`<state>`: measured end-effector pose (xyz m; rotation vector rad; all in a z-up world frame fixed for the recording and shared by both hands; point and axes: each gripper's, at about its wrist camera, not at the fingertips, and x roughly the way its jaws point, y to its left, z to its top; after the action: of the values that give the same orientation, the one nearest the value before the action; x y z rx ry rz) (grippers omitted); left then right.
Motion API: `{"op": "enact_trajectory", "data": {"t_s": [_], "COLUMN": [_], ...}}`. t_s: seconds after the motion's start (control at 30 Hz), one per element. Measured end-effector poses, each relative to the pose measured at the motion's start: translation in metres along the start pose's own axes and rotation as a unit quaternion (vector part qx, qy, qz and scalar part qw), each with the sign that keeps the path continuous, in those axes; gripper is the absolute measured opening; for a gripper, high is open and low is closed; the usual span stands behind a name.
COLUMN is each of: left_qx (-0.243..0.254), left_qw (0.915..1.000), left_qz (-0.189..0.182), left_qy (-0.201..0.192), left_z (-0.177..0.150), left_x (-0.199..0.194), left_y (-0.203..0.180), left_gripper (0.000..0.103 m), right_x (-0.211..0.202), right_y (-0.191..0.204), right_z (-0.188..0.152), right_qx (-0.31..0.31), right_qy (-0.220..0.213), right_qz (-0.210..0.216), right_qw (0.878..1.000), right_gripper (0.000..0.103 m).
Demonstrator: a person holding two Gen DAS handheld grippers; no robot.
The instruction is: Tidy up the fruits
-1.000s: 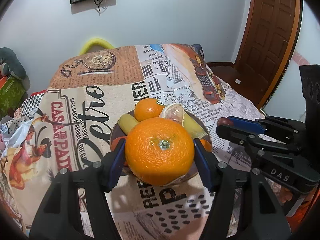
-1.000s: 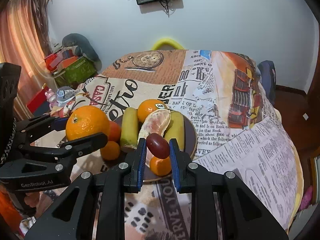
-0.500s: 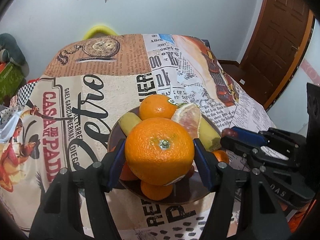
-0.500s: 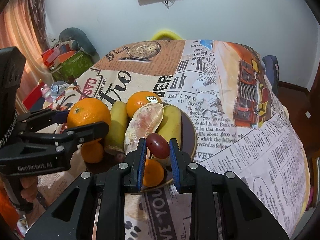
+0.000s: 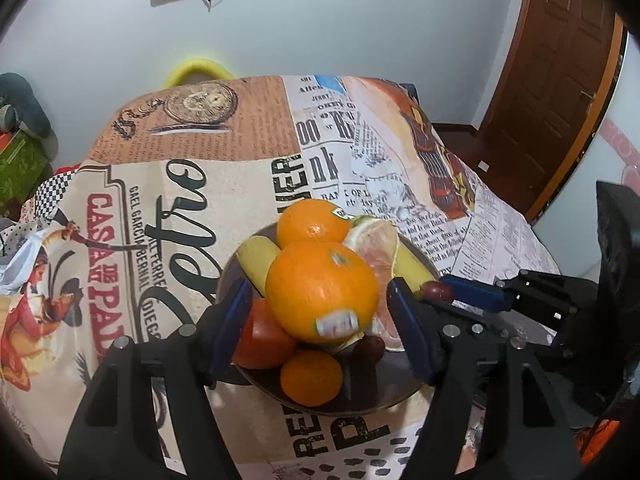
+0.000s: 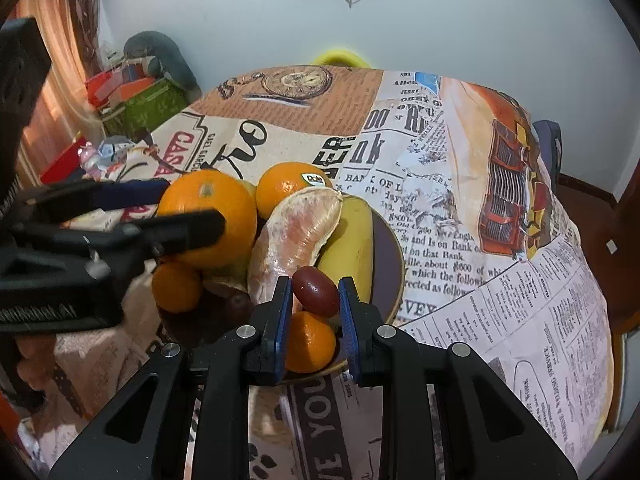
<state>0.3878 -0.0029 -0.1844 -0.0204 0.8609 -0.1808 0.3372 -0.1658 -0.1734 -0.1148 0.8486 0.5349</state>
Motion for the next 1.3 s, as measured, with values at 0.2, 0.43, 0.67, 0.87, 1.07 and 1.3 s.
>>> {"op": "enact_trajectory", "data": {"t_s": [0.2, 0.43, 0.67, 0.87, 1.07, 1.3], "left_qx": [0.003, -0.005, -0.018, -0.005, 0.012, 0.018], "left_qw": [1.0, 0.9998, 0.9972, 0.9868, 0.9681, 0.9523], "left_qz": [0.002, 0.009, 0.023, 0.045, 0.053, 0.048], "left_qy": [-0.008, -0.017, -0.069, -0.155, -0.245, -0.301], "left_z": [-0.003, -0.007, -0.009, -0.013, -0.03, -0.058], "left_x": [-0.008, -0.02, -0.073, -0.156, -0.25, -0.322], "left_y": [0.004, 0.008, 0.005, -0.015, -0.041, -0.061], "left_gripper": [0.069, 0.069, 0.069, 0.069, 0.069, 0.074], "right_x": [0.0, -0.013, -0.064, -0.138, -0.221, -0.297], "right_y": [-0.003, 0.0, 0.006, 0.023, 0.052, 0.089], "right_z": [-0.003, -0.002, 0.005, 0.012, 0.006, -0.021], "right_qx": [0.008, 0.007, 0.013, 0.015, 0.013, 0.0], "right_qy": [0.0, -0.008, -0.052, -0.123, -0.207, -0.298], "right_qz": [0.004, -0.001, -0.014, -0.024, -0.026, -0.034], "right_qw": [1.0, 1.0, 0.998, 0.992, 0.978, 0.954], "right_gripper": [0.029, 0.029, 0.029, 0.029, 0.029, 0.047]}}
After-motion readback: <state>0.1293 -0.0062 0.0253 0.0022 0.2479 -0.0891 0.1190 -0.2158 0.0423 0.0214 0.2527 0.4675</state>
